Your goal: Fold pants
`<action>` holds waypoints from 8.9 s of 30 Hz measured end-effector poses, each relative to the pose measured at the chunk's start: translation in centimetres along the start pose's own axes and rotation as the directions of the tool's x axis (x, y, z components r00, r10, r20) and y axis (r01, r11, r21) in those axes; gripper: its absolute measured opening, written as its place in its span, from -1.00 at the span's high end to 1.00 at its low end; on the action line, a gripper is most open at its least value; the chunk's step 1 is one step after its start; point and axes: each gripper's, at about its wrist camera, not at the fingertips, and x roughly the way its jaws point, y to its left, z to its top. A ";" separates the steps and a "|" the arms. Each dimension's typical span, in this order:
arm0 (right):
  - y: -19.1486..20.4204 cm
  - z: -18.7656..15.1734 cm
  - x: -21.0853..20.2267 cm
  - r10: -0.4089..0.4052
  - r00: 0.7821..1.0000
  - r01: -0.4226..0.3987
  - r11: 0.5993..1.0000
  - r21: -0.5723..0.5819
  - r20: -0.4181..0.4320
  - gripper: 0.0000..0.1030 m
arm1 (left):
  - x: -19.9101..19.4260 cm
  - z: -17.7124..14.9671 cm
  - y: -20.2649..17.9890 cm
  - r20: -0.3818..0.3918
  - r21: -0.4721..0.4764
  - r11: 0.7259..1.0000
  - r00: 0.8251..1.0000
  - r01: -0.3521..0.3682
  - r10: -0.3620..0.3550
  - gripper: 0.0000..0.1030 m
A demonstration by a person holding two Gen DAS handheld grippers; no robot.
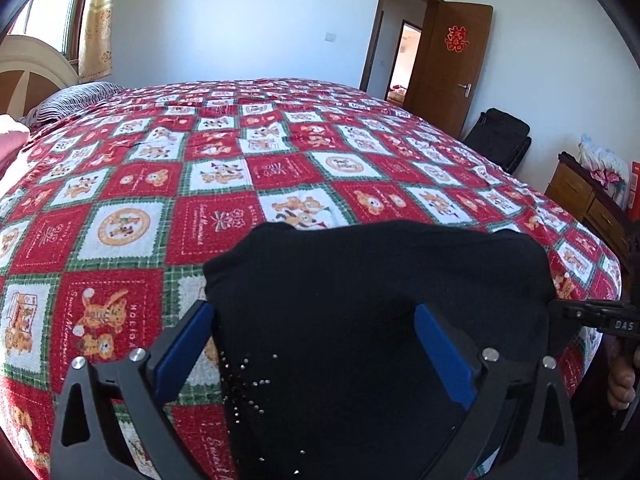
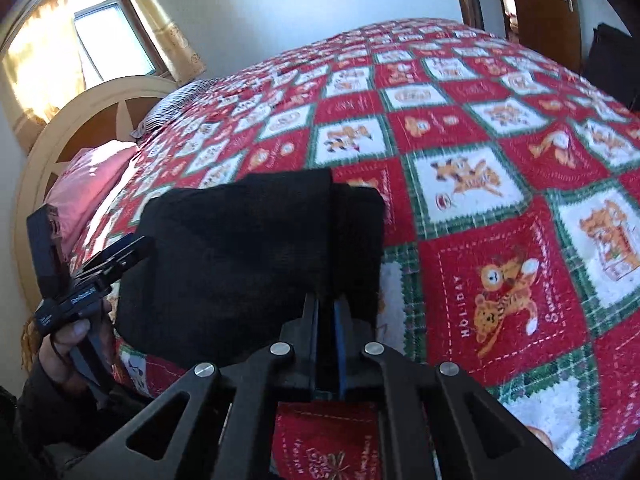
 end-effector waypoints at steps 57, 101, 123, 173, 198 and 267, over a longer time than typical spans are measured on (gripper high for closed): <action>-2.2 6.1 2.9 -0.025 0.997 0.020 0.998 0.063 0.071 0.77 | 3.0 1.6 2.4 -0.048 -0.031 0.995 0.995 -0.094 0.092 -1.00; -1.7 2.6 1.7 0.004 0.998 -0.008 0.998 0.055 0.059 -0.05 | 0.3 -2.0 3.1 -0.015 -0.065 0.997 0.999 -0.040 0.039 -1.00; -1.6 2.0 2.1 0.136 0.988 -0.141 0.987 0.079 0.067 0.48 | 0.2 -2.4 3.1 0.035 -0.071 0.984 0.987 0.161 -0.159 0.26; 15.4 13.3 18.3 0.280 0.958 -0.285 0.951 -0.121 -0.060 -0.19 | -7.8 -5.3 18.3 0.056 -0.347 0.899 0.951 -0.268 0.305 -0.48; 17.8 9.2 -0.7 0.240 0.956 -0.185 0.940 -0.285 0.169 -0.21 | -16.1 -0.5 8.5 0.226 -0.174 0.924 0.900 -0.340 0.373 -0.84; 20.6 7.4 -4.5 0.218 0.941 -0.113 0.923 -0.367 0.259 -0.30 | -17.8 0.3 6.5 0.294 -0.133 0.918 0.870 -0.374 0.397 -1.00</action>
